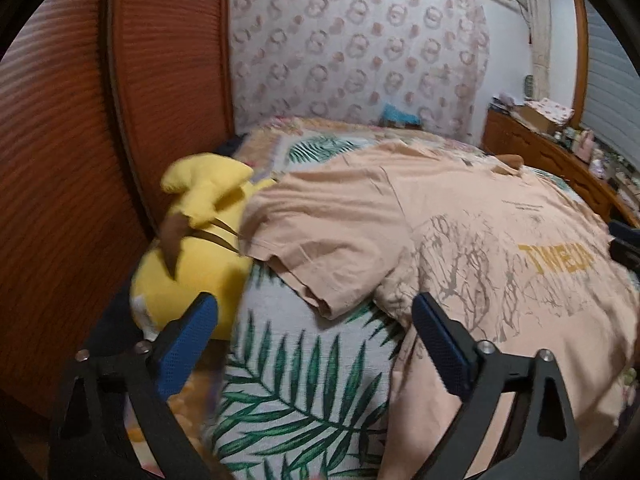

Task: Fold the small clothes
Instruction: 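Grasp the sleeve edge of the peach T-shirt with the left gripper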

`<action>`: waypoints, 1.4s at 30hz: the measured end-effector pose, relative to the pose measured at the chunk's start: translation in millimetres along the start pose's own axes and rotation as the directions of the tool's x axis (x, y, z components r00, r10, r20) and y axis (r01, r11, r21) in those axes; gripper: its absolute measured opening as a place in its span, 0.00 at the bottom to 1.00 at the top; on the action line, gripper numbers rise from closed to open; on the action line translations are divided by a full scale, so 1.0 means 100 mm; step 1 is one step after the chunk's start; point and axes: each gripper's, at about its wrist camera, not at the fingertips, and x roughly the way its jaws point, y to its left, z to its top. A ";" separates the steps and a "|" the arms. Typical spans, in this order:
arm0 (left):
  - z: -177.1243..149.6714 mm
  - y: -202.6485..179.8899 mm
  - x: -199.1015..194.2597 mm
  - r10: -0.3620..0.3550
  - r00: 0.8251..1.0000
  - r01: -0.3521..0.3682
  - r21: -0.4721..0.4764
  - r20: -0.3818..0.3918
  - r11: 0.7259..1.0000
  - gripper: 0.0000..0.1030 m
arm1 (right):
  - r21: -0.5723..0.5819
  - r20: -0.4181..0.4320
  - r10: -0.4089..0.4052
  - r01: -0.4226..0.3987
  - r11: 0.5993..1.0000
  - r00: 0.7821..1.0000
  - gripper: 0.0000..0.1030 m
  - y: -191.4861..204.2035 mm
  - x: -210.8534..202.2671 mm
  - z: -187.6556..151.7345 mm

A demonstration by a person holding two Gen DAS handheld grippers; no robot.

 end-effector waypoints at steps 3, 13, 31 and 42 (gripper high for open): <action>0.04 0.09 0.14 -0.059 0.997 0.057 -0.034 -0.042 0.998 0.82 | -0.006 -0.033 0.021 -0.021 1.000 0.999 1.00 -0.02 0.06 0.07; 0.36 0.48 0.63 -0.081 0.987 0.064 -0.124 -0.141 0.990 0.68 | -0.048 -0.094 0.022 -0.026 0.999 0.995 1.00 -0.05 0.28 0.18; 0.58 0.48 0.74 -0.036 0.980 0.033 -0.015 -0.198 0.999 0.08 | -0.085 -0.104 -0.023 0.014 0.996 0.994 0.99 0.21 0.41 0.13; 1.11 -0.19 0.41 -0.077 0.994 0.087 0.149 -0.075 0.985 0.06 | -0.088 -0.105 -0.033 0.023 0.996 0.994 0.98 0.22 0.41 0.10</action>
